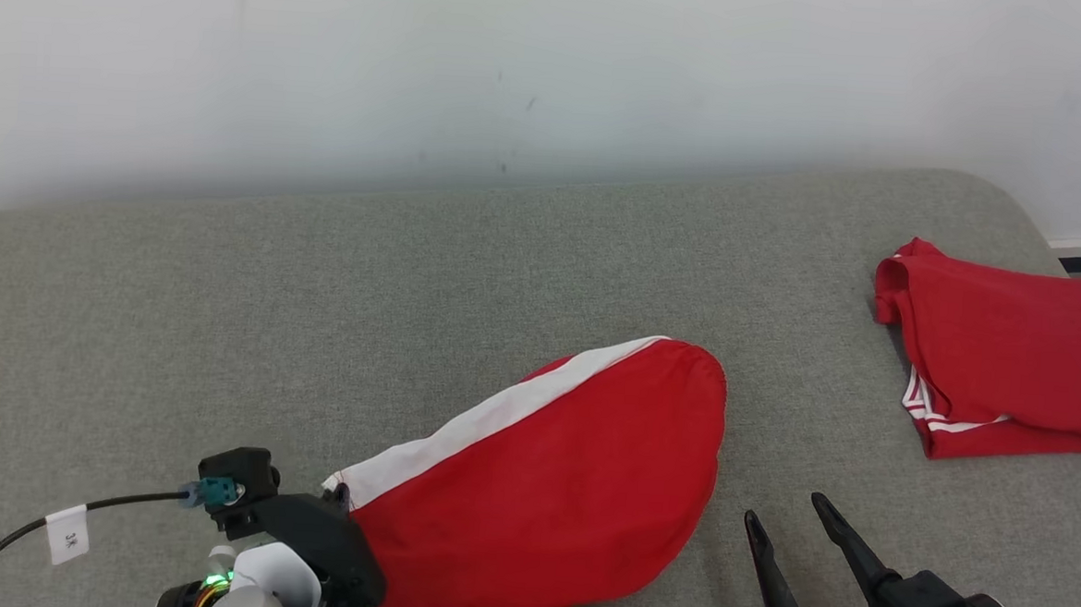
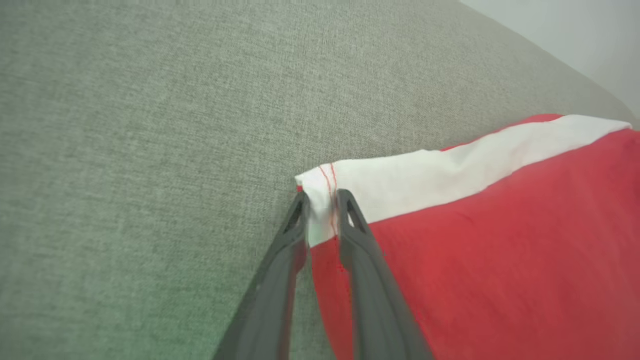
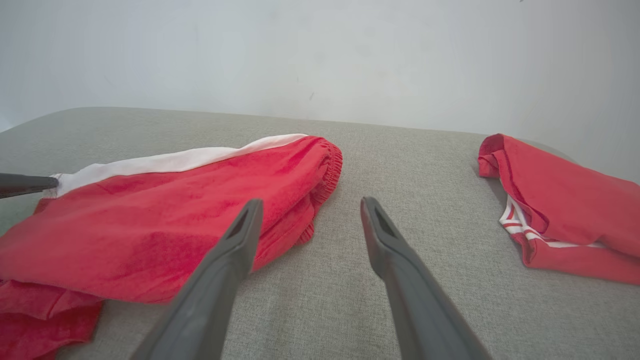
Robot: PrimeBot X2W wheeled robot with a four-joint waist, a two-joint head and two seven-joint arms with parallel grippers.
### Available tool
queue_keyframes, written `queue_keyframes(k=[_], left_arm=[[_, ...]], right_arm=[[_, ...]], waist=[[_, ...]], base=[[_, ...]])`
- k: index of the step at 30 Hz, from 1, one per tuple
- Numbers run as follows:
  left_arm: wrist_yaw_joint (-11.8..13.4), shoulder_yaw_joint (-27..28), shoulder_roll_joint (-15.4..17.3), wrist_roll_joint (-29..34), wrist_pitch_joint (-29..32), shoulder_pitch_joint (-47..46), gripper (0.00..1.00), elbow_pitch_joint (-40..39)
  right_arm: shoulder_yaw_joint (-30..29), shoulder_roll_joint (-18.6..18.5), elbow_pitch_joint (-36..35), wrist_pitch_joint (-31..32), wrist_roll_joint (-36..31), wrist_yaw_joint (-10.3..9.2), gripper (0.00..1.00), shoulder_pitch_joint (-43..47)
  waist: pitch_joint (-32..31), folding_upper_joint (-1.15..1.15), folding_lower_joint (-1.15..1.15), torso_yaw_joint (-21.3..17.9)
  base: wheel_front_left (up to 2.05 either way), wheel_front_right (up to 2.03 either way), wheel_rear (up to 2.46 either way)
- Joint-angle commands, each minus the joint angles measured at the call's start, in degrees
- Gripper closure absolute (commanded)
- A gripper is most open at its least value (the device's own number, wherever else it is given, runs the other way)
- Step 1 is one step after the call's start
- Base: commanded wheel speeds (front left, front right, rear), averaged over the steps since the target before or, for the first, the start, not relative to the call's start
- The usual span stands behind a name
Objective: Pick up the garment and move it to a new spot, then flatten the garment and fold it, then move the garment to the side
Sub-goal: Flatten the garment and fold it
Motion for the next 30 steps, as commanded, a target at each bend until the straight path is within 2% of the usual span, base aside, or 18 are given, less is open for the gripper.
queue_keyframes(k=[1,8,12,14,19,26,30], left_arm=[[-0.23,-0.28,-0.25,0.17,-0.46,-0.81,1.00,0.40],[-0.80,-1.04,-0.13,1.21,-1.73,-1.52,1.00,0.09],[-0.92,-1.50,-0.27,1.79,-2.75,-1.23,1.00,-1.07],[-0.92,-2.03,-0.62,2.22,-3.07,-1.39,1.00,-1.53],[-1.03,-3.90,-1.52,3.16,-2.51,-1.90,1.00,-2.51],[-1.21,-5.59,-1.91,3.80,-1.81,-1.62,1.00,-4.29],[-0.69,-5.22,-1.05,3.48,-1.85,-1.26,1.00,-4.94]], right_arm=[[0.07,-0.20,0.06,-0.06,0.16,-0.12,0.00,-0.29],[1.07,-1.46,-0.12,2.37,1.88,-0.13,0.00,-3.52],[0.87,-2.68,1.90,13.97,6.08,-0.13,0.00,-12.36],[0.91,-4.05,4.08,20.54,6.81,-0.12,0.00,-17.75],[-1.82,-4.69,11.68,34.57,9.23,-0.12,0.00,-29.27],[-3.89,-2.80,20.05,46.79,10.34,-0.12,0.00,-36.41],[-2.61,-0.92,21.11,51.29,14.51,-0.12,0.17,-36.00]], waist=[[0.08,0.00,0.00,-0.03],[0.91,0.00,0.00,0.48],[2.67,0.00,0.00,1.35],[3.67,0.00,0.00,2.45],[6.03,0.00,0.00,5.99],[8.74,0.00,0.00,9.09],[9.21,0.00,0.00,8.84]], base=[[0.00,0.00,0.00],[0.00,0.00,0.00],[0.00,0.00,0.00],[0.00,0.00,0.00],[0.00,0.00,0.00],[0.00,0.00,0.00],[0.00,0.00,0.00]])
